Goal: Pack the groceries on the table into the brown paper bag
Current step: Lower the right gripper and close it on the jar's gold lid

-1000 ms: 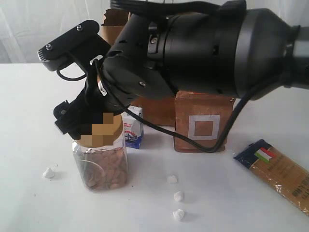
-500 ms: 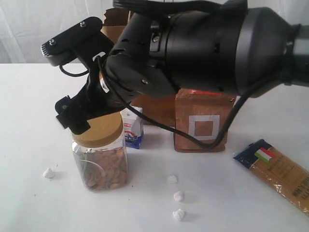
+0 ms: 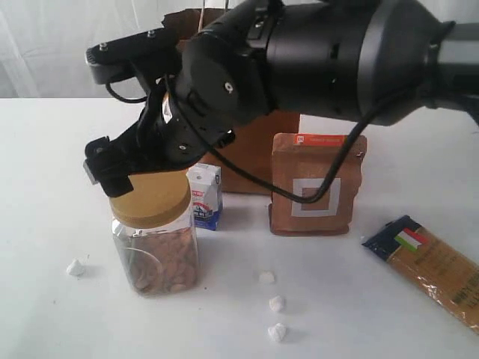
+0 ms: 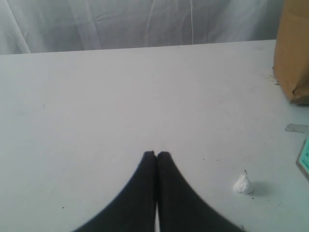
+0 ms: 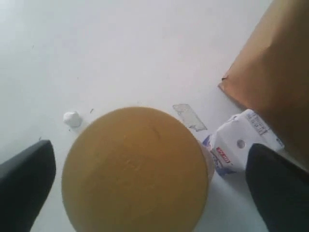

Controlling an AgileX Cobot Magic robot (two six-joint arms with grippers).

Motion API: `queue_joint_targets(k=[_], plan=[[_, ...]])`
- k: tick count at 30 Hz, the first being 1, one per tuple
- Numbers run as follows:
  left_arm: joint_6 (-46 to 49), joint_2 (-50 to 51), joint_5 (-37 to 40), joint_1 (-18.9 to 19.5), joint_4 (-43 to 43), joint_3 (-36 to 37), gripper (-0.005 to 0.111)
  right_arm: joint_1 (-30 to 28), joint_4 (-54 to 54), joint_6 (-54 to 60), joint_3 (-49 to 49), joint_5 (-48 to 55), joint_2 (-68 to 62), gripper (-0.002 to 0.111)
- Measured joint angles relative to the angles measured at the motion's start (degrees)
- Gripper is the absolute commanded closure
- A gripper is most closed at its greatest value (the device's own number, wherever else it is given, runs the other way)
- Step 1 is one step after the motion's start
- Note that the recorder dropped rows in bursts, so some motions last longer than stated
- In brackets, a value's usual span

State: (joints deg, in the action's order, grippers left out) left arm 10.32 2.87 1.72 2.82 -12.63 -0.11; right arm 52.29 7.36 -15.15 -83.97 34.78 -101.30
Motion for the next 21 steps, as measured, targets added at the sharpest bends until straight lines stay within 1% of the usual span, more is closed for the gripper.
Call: queue_joint_targets(k=[3,8,18,21], plan=[[0.0,0.0,-0.02,0.0,0.0,0.0,0.107,0.0,-1.03,2.28,0.0,0.0,-1.33,0.003],[0.0,0.0,-0.02,0.0,0.0,0.0,0.107,0.0,-1.03,2.87,0.0,-0.87,-3.04,0.003],[0.0,0.0,-0.02,0.0,0.0,0.0,0.107,0.0,-1.11,4.3,0.0,-2.22,-3.32,0.003],[0.0,0.0,-0.02,0.0,0.0,0.0,0.107,0.0,-2.21,6.76,0.0,-2.09,-3.32,0.003]])
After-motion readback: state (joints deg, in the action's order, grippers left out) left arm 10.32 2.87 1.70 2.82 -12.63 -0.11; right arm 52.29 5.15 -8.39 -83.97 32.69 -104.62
